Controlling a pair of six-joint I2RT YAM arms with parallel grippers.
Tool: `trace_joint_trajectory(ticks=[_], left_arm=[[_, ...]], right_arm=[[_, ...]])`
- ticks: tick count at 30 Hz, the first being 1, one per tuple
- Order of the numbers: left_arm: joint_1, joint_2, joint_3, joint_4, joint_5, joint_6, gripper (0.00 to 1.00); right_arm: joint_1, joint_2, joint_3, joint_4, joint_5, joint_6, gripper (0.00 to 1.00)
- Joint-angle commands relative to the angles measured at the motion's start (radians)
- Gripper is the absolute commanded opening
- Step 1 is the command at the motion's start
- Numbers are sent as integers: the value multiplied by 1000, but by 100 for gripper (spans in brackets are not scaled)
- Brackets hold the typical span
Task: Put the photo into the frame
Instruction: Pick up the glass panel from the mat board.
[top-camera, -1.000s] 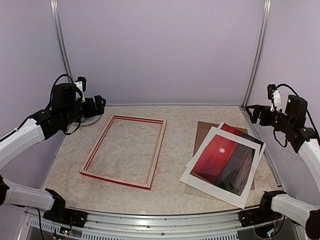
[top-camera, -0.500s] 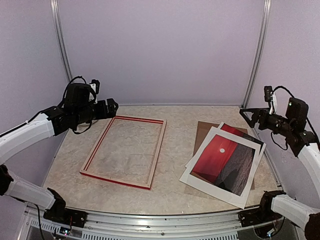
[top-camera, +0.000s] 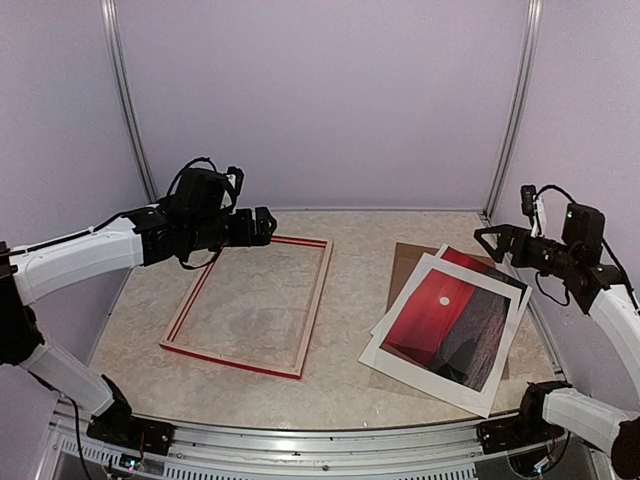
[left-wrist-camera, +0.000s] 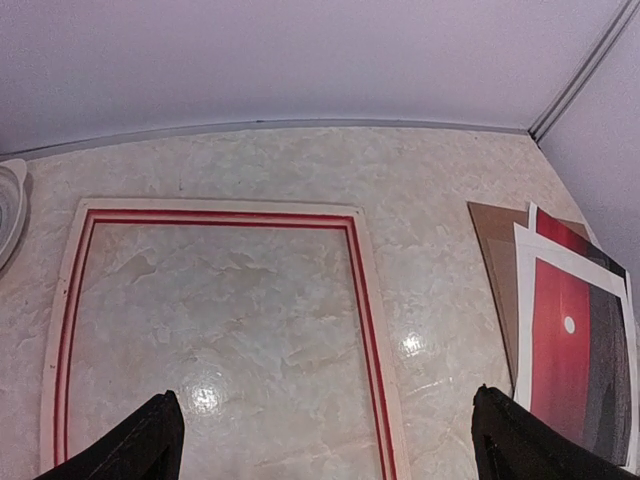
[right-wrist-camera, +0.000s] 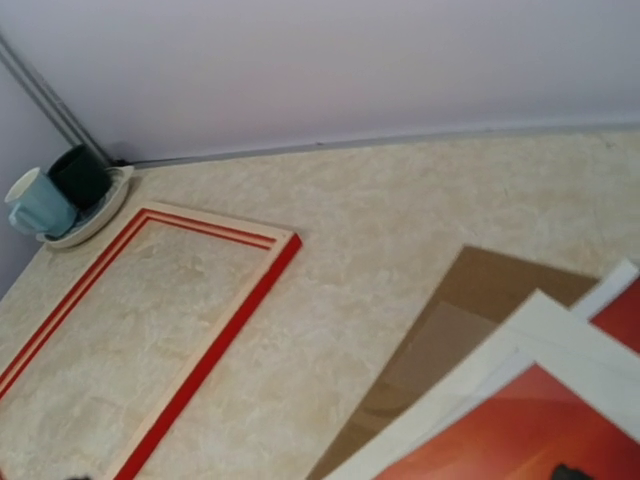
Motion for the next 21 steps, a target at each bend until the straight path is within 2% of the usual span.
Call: trace_joint_trajectory(ticks=[1,10,21], left_arm=[[-28,55,54,-17,59,-20,99],[-107,148,68,-12,142,-40,99],[-176,223,87,-15,222,-78,99]], right_arm=[[7,-26,-40,-12,50,79,99],[7,53,-107,-66,47,179,99],[7,6,-145,-138,233,266,99]])
